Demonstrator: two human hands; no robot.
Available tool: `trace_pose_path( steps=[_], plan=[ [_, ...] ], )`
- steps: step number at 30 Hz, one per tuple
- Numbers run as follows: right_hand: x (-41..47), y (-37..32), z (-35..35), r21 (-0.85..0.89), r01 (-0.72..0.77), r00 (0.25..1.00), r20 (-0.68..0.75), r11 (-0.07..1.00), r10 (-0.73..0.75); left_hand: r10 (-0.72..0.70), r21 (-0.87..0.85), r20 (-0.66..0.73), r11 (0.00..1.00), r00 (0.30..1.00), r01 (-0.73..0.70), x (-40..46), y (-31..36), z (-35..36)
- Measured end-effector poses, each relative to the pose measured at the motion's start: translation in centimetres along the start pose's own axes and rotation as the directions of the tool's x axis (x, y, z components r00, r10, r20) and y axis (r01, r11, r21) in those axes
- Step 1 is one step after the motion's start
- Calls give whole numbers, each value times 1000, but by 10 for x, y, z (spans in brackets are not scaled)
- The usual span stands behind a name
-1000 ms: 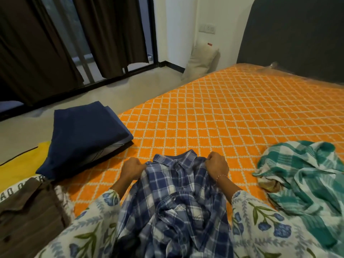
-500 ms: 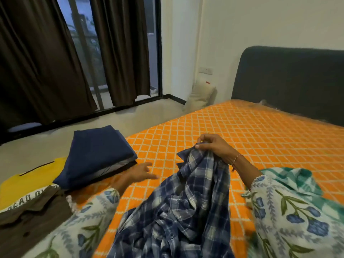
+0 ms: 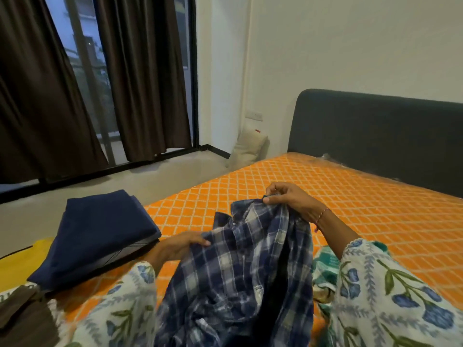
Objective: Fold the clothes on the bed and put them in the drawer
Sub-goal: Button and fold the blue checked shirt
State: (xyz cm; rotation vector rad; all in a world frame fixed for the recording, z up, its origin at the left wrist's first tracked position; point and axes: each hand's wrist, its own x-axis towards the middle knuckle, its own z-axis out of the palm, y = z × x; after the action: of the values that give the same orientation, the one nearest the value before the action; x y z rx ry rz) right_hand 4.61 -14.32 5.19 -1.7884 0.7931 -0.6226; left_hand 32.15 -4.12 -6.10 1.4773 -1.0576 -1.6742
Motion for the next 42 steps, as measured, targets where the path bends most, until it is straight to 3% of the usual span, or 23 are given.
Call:
trace_pose_path(
  steps=[2, 3, 5, 6, 8, 10, 13, 16, 17, 20, 21, 23, 25, 31, 33, 36, 40, 42],
  plan=[
    [3, 0, -9, -78, -89, 995, 34, 993, 92, 115, 159, -174, 983, 978, -87, -10, 24, -24],
    [5, -2, -13, -155, -136, 988, 56, 978, 147, 190, 336, -251, 937, 949, -99, -17, 39, -35],
    [14, -7, -16, -398, -185, 977, 27, 899, 213, 368, 735, -339, 678, 866, -1, -29, 69, -46],
    [20, -10, -16, -520, -177, 982, -38, 835, 185, 442, 852, -349, 517, 826, 84, -36, 85, -47],
    [33, -20, -12, -672, -204, 965, -262, 712, 29, 574, 934, -334, 306, 748, 183, -52, 120, -37],
    [37, -32, -9, -694, -313, 855, -503, 648, -126, 674, 931, -352, 183, 649, 316, -65, 152, -27],
    [34, -58, -13, -683, -350, 671, -661, 641, -337, 785, 856, -408, 151, 467, 494, -84, 187, -27],
    [24, -81, -22, -668, -258, 574, -687, 698, -445, 822, 855, -427, 232, 377, 464, -97, 202, -24],
    [23, -86, -24, -658, -253, 563, -696, 709, -446, 805, 871, -453, 307, 384, 384, -99, 206, -25],
    [17, -97, -28, -605, -271, 552, -735, 749, -394, 707, 831, -477, 556, 522, 6, -104, 211, -30],
    [15, -99, -28, -558, -239, 558, -749, 795, -358, 709, 788, -468, 605, 527, -114, -106, 208, -29],
    [13, -102, -26, -415, -136, 585, -767, 900, -265, 737, 690, -485, 654, 471, -311, -106, 199, -19],
    [12, -102, -23, -307, -82, 596, -778, 948, -200, 758, 655, -491, 646, 429, -392, -104, 187, -9],
    [4, -98, -18, -286, -38, 567, -795, 958, -215, 729, 804, -462, 585, 505, -108, -99, 166, 1],
    [2, -99, -18, -286, -17, 565, -794, 958, -227, 745, 857, -427, 515, 513, -34, -99, 163, 5],
    [-1, -101, -17, -294, 0, 563, -790, 956, -243, 759, 908, -354, 419, 546, 7, -102, 164, 11],
    [-3, -100, -15, -317, 8, 577, -773, 948, -263, 683, 920, -284, 393, 673, -11, -105, 164, 17],
    [-5, -100, -12, -331, 18, 600, -751, 943, -276, 670, 943, -276, 326, 689, 61, -105, 162, 20]
  ],
)
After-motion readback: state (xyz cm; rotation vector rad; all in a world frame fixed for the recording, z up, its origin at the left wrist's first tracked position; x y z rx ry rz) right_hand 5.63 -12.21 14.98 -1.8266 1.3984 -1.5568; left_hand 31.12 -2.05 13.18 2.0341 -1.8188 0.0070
